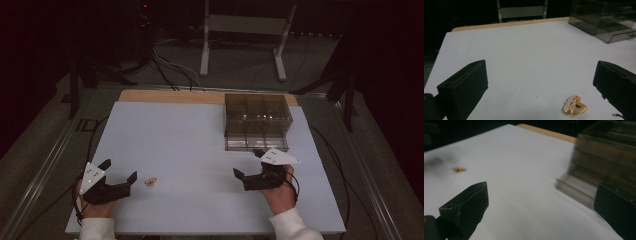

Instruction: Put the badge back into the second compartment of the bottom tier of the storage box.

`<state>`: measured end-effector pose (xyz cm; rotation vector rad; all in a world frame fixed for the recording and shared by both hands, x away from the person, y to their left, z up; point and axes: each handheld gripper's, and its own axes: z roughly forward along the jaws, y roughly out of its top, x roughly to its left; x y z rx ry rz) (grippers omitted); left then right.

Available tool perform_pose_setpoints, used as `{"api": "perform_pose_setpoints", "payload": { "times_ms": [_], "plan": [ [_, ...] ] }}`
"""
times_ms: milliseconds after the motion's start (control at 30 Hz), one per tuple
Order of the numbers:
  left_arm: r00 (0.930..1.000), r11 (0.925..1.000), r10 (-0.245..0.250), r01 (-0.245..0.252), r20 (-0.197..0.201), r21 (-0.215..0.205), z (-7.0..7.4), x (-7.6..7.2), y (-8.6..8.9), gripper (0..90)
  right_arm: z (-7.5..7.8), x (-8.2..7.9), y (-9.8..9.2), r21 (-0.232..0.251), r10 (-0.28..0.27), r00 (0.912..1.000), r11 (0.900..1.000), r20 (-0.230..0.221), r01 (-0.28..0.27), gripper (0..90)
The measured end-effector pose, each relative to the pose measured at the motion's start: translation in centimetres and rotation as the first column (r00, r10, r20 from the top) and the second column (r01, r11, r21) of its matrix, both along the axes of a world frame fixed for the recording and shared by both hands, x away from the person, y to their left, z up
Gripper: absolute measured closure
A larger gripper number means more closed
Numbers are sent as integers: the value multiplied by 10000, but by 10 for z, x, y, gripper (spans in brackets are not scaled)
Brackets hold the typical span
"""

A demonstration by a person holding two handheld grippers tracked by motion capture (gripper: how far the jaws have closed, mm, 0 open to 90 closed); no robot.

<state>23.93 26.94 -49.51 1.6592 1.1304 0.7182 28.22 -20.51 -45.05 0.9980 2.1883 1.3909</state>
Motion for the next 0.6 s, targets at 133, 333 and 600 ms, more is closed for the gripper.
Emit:
{"api": "perform_pose_setpoints", "payload": {
  "times_ms": [133,333,600],
  "plan": [
    [10000,9999,87,-87,23,-94,0,-1,2,3,7,13,23,475,466,9988,9978,-172,-458,0],
    [9997,9996,226,-226,-1,-176,-1,-1,6,3,16,27,60,656,1009,9948,9929,-169,-996,0],
    [9995,9987,302,-303,-17,-400,-1,1,9,3,15,42,108,449,1719,9847,9843,-274,-1706,0]
  ]
}}
